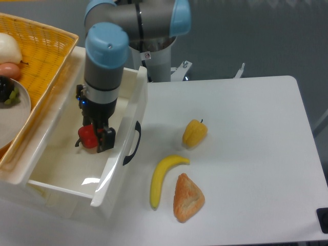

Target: Place the red pepper in the upper white drawer

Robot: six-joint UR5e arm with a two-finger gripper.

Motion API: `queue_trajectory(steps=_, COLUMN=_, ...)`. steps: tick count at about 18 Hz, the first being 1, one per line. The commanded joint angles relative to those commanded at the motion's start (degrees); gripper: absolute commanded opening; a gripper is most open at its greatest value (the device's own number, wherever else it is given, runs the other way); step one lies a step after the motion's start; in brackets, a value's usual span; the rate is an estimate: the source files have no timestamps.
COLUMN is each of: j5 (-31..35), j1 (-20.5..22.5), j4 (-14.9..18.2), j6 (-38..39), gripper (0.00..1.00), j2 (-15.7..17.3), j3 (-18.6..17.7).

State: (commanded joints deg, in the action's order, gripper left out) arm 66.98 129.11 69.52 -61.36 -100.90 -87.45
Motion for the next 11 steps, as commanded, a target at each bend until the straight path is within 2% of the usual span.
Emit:
queue_trajectory(steps=6, j5=-7.9, j1=5.4, j4=0.0, j6=8.8, gripper=0.99, j2=0.5, j3=0.2)
queue_trajectory(steps=11, j5=-9.5, j1=7.9, j4=0.0, j6=15.1, gripper=0.99, j2=0.5, j3=0.6)
